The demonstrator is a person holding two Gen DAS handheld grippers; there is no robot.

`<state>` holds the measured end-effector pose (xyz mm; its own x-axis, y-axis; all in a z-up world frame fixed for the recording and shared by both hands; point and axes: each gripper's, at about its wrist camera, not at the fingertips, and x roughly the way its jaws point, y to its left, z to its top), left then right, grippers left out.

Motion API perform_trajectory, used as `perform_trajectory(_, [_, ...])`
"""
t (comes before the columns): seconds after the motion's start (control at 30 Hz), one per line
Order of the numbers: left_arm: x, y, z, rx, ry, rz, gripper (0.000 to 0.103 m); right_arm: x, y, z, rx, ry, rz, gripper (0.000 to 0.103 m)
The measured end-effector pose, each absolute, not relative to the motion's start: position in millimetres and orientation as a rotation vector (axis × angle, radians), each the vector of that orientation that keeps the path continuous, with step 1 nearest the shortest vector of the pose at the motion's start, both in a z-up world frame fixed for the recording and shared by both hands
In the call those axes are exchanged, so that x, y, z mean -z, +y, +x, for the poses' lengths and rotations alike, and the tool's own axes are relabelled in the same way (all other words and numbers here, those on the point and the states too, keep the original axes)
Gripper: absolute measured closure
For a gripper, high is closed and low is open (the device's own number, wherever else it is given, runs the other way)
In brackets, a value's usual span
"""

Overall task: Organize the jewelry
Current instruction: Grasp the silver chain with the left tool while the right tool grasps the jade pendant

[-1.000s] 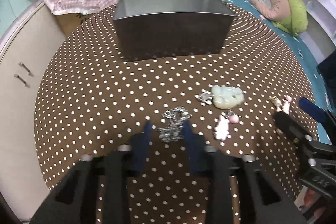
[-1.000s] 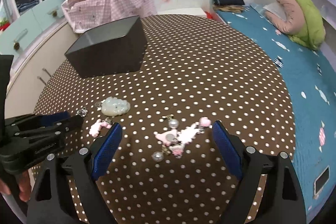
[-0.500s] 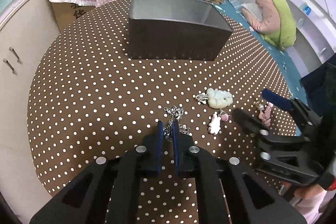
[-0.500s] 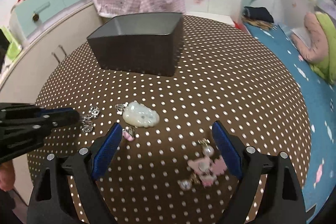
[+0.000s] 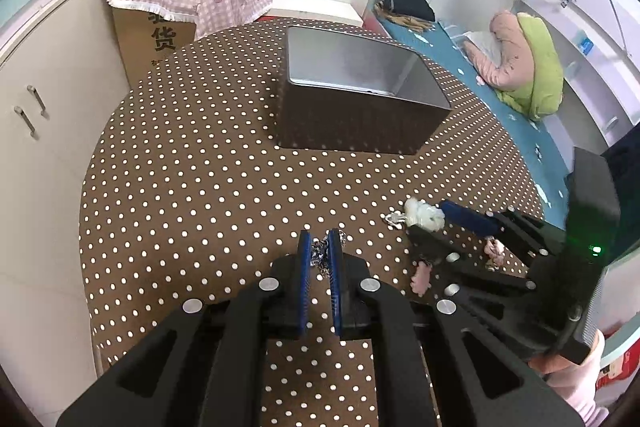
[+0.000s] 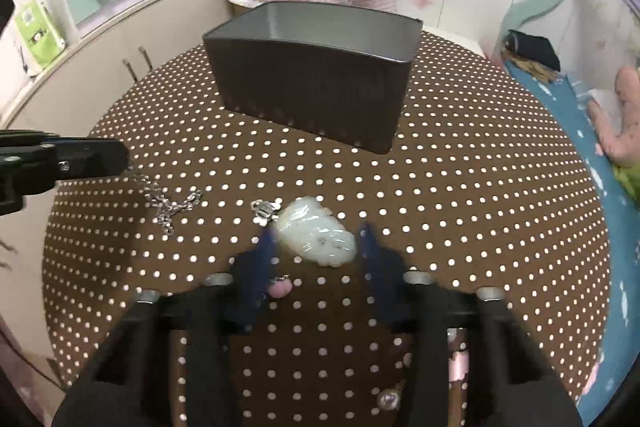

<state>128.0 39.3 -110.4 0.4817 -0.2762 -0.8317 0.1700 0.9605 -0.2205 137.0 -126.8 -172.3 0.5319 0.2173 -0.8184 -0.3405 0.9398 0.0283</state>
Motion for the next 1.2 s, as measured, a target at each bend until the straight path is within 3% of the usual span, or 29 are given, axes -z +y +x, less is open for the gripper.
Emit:
perform_trajectory(0.07, [110,37,130,0.272,1.035,-0.115,0.096,171,-126,137,-0.326,0.951,-0.147,0.080])
perform_trajectory(0.27, [109,33,135,0.282,1.030,-0.109,0.096,169,-134,139,-0.318,0.965,-0.115,0.078])
perform_trajectory(0.3, [109,32,135,0.283,1.030,-0.108,0.096,170,-139,140,-0.315,0.973,-0.090,0.073])
perform_trajectory(0.33, [109,31,135,0.284,1.029,-0.107,0.096,169,-143,142,-0.308,0.979,-0.072,0.051])
perform_trajectory(0.37, [109,30,135,0.287,1.027,-0.107,0.096,166,-145,143,-0.292,0.970,-0.065,0.039])
perform_trajectory(0.4, [109,30,135,0.290,1.028,-0.107,0.096,167,-148,143,-0.281,0.948,-0.070,0.032])
perform_trajectory(0.47, [111,29,136,0.287,1.033,-0.106,0.096,167,-147,145,-0.284,0.931,-0.100,0.032])
perform_trajectory(0.57, [114,27,140,0.286,1.042,-0.109,0.096,175,-137,154,-0.323,0.938,-0.142,0.036])
perform_trajectory(0.6, [114,27,141,0.286,1.042,-0.111,0.096,178,-135,156,-0.338,0.938,-0.153,0.044])
perform_trajectory(0.63, [114,27,142,0.286,1.041,-0.112,0.096,176,-136,157,-0.357,0.932,-0.136,0.068])
perform_trajectory(0.67, [114,27,143,0.285,1.041,-0.113,0.096,176,-135,158,-0.383,0.934,-0.134,0.072])
perform_trajectory(1.2, [76,20,149,0.295,0.964,-0.098,0.096,126,-166,127,-0.340,0.857,-0.036,0.074])
